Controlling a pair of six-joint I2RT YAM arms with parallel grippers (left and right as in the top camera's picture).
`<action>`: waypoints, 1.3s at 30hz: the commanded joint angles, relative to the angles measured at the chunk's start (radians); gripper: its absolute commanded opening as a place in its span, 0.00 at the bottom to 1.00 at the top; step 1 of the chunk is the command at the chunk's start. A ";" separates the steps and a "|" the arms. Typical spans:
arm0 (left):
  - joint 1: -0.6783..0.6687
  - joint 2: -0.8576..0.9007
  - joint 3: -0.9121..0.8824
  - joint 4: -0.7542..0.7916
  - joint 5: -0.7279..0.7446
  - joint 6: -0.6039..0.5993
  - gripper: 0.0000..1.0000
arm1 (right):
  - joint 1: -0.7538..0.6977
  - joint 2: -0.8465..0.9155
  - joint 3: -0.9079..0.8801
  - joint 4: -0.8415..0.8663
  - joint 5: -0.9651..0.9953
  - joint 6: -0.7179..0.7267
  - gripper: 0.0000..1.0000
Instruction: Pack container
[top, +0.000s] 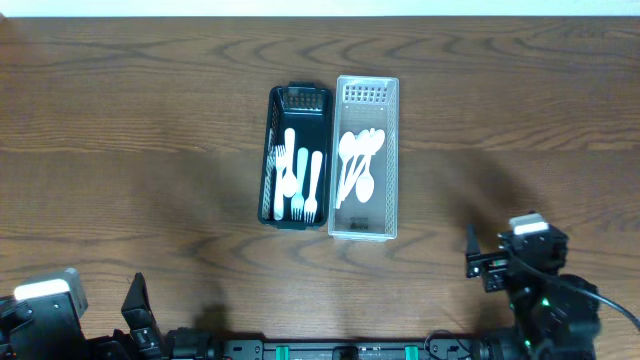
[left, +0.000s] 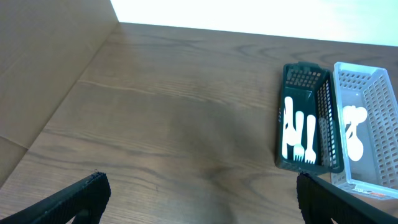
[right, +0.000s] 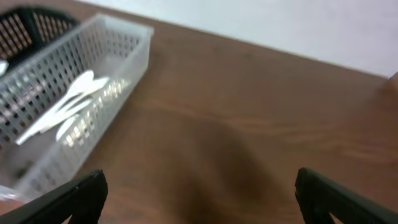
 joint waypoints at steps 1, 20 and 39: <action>0.004 -0.003 -0.001 -0.003 -0.012 -0.006 0.98 | 0.001 -0.018 -0.076 0.052 -0.011 0.024 0.99; 0.004 -0.003 -0.001 -0.003 -0.012 -0.006 0.98 | 0.003 -0.121 -0.246 0.148 -0.011 0.046 0.99; 0.004 -0.003 -0.001 -0.003 -0.012 -0.006 0.98 | 0.003 -0.126 -0.288 0.162 -0.011 0.046 0.99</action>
